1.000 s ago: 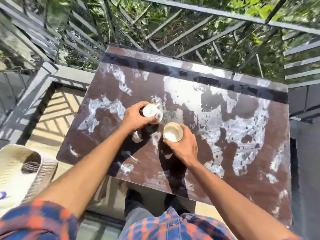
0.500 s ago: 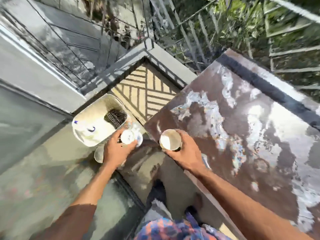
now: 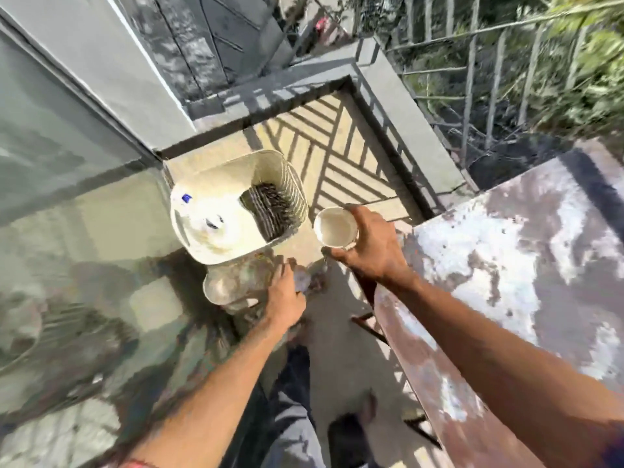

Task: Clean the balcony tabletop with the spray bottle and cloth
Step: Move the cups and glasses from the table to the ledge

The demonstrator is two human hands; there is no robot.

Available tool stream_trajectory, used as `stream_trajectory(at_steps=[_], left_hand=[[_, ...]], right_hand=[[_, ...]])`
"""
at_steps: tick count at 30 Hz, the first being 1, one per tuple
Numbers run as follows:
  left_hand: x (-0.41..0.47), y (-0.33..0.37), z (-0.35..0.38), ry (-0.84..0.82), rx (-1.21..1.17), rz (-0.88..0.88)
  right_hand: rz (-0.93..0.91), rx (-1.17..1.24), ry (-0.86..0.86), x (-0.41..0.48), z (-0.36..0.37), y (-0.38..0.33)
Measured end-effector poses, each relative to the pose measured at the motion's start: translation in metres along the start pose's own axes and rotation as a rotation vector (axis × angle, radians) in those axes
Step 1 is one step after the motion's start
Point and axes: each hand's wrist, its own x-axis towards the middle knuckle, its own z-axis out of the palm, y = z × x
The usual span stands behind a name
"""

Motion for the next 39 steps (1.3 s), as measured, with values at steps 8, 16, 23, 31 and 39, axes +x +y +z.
stream_trajectory(at_steps=[8,16,23,31,39], left_hand=[[0.057,-0.003,0.016,-0.089,0.228,-0.017],[0.085,-0.005,0.022,-0.092,0.180,0.005],[0.092,-0.002,0.020,-0.078,0.169,0.022],[0.066,0.024,-0.001,0.027,0.280,0.024],[0.005,-0.011,-0.048,0.364,0.120,0.065]], right_hand=[[0.105,-0.027,-0.002,0.011,0.017,0.006],[0.136,-0.153,0.046,0.016,0.028,0.009],[0.111,-0.187,0.053,0.017,0.028,0.011],[0.139,-0.133,0.016,0.015,0.025,0.008],[0.065,0.154,-0.042,-0.012,0.033,-0.036]])
